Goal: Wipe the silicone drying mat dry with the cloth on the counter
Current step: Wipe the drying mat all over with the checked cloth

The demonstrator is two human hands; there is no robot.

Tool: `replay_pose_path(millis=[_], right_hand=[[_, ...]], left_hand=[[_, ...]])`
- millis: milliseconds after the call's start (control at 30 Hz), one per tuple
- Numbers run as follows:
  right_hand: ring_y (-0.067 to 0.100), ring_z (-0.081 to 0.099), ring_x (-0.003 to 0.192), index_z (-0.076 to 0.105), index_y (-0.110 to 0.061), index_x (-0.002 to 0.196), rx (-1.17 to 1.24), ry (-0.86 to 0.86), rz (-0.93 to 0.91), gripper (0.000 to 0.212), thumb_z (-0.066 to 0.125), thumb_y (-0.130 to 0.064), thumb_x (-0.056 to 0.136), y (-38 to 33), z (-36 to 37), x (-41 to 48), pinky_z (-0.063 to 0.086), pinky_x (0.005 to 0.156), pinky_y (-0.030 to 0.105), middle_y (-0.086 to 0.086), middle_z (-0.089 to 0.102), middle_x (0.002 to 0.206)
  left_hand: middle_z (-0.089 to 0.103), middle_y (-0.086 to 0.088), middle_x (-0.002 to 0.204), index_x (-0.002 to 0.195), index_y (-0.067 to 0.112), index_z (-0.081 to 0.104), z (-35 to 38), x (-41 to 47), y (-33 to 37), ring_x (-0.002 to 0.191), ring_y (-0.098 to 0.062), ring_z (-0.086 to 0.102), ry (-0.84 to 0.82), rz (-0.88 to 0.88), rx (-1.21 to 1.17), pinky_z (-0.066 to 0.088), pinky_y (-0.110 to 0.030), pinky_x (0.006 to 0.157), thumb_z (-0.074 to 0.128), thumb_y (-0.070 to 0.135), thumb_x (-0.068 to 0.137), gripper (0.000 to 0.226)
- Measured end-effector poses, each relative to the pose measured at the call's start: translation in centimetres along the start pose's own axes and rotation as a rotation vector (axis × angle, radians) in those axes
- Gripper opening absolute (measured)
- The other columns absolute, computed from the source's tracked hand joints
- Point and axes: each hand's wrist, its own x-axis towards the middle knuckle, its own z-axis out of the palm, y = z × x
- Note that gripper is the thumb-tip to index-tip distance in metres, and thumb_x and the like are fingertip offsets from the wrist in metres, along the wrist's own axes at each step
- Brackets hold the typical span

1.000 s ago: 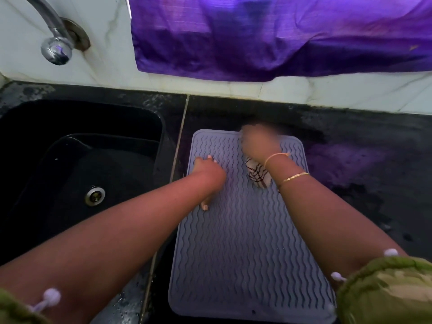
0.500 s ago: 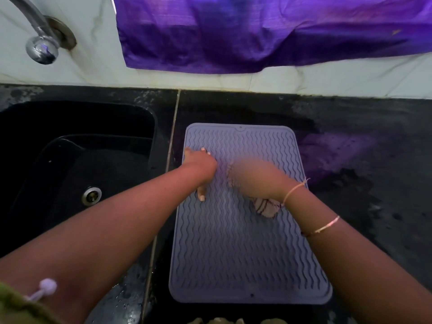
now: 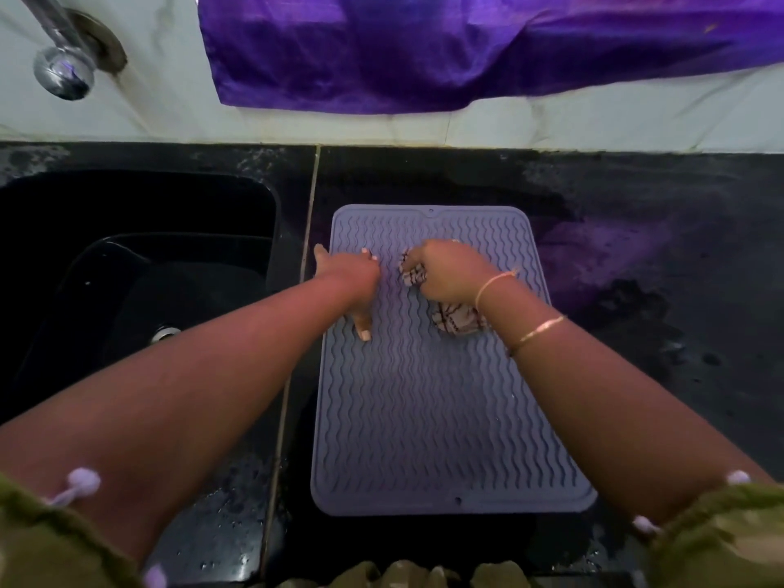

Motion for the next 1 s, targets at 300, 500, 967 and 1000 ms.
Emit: replay_pose_path(millis=[300,500,967,1000], right_hand=[[0.022,0.054,0.111,0.057,-0.025,0.126,-0.081,-0.241,-0.156,0.051,0.06,-0.009,0.077,-1.4,1.7,-8.7,0.048,0.091,0.035,0.001,0.055,0.125],[0.021,0.062,0.093,0.064,-0.029,0.115,0.066,-0.424,-0.122,0.042,0.059,-0.008,0.079,-1.3,1.3,-9.5,0.052,0.083,0.035,0.001,0.064,0.111],[0.026,0.058,0.104,0.062,-0.023,0.117,-0.077,-0.058,0.042,0.038,0.057,-0.015,0.08,-1.6,1.5,-6.9,0.05,0.087,0.036,0.004,0.061,0.115],[0.024,0.057,0.103,0.062,-0.024,0.116,-0.093,-0.095,0.022,0.037,0.057,-0.017,0.08,-1.7,1.6,-7.5,0.05,0.085,0.034,0.003,0.062,0.113]], left_hand=[[0.004,-0.005,0.16,0.151,0.011,0.007,0.0,0.2,0.6,0.14,-0.033,0.027,-0.031,-0.032,0.024,0.012,-0.06,0.112,0.082,0.052,0.06,0.125],[0.004,-0.002,0.16,0.151,0.014,0.004,0.7,0.1,0.4,0.14,-0.03,0.027,0.011,-0.036,-0.037,0.01,-0.062,0.112,0.081,0.05,0.062,0.123],[0.024,0.003,0.153,0.146,0.03,0.028,3.3,-0.7,-0.1,0.136,-0.029,0.034,0.082,-0.027,-0.297,0.013,-0.062,0.109,0.076,0.04,0.075,0.087],[0.019,0.004,0.156,0.148,0.032,0.022,3.3,-0.7,-0.2,0.137,-0.03,0.031,0.068,-0.031,-0.28,0.013,-0.063,0.108,0.074,0.043,0.075,0.09]])
